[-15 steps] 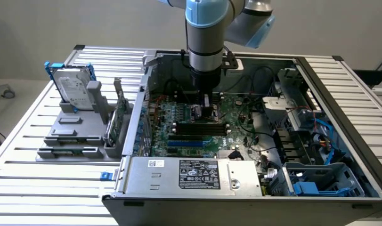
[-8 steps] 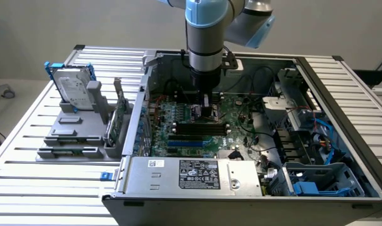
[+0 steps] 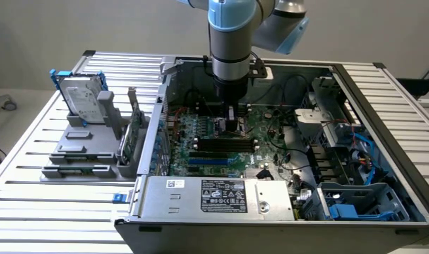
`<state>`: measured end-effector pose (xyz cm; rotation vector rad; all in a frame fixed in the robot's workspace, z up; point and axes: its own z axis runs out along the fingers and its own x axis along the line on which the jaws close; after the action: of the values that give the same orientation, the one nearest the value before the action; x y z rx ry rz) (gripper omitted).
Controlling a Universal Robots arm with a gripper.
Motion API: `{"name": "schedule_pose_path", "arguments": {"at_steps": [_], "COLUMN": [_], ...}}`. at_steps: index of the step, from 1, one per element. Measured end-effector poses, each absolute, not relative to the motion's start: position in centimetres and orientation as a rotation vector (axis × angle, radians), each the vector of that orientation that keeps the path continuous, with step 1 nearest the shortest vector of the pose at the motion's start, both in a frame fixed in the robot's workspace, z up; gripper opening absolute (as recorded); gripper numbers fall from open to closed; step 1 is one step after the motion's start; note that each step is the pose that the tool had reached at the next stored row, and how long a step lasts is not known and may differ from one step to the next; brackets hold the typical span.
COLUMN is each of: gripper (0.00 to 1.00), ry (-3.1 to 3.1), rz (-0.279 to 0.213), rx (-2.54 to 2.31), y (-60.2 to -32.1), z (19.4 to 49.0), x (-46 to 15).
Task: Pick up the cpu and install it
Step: 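Place the cpu into insertion slot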
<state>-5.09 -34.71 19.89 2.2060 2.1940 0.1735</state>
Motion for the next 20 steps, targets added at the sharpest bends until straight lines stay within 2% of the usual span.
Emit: {"name": "schedule_pose_path", "arguments": {"at_steps": [20], "gripper": [0.55], "ry": [2.185], "rz": [0.178], "rx": [2.21], "y": [-34.74], "z": [19.72], "x": [-5.13]}}
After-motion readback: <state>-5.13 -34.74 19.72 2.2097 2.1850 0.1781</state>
